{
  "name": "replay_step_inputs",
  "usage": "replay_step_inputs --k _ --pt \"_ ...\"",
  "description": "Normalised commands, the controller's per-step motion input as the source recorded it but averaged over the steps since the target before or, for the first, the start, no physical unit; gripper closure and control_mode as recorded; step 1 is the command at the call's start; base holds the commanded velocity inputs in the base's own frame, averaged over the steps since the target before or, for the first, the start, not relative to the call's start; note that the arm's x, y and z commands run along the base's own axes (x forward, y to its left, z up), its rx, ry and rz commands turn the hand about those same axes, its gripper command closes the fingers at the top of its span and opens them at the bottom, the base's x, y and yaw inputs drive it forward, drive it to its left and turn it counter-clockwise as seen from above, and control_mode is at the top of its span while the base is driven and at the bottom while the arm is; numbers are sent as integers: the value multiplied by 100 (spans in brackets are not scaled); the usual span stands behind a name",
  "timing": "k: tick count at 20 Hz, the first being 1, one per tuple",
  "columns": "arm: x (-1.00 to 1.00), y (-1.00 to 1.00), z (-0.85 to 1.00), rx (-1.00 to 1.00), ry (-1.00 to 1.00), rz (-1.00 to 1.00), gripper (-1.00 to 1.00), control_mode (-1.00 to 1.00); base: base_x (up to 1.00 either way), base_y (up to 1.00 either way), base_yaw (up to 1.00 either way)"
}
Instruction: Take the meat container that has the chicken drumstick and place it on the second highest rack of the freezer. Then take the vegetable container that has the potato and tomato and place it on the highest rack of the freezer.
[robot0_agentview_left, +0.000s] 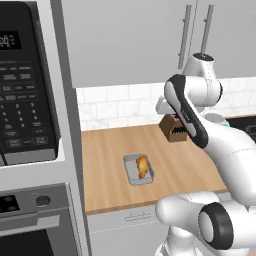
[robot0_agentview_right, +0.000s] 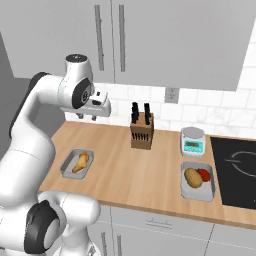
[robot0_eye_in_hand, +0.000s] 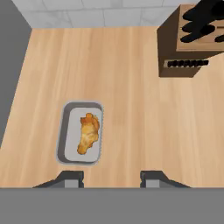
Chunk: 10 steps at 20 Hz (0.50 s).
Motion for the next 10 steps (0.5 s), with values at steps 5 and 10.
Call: replay_step_inputs --k 5,10 --pt "-8 0 -56 -7 6 12 -100 -100 0 0 0" --pt "17 30 -100 -5 12 63 -100 -100 0 0 0"
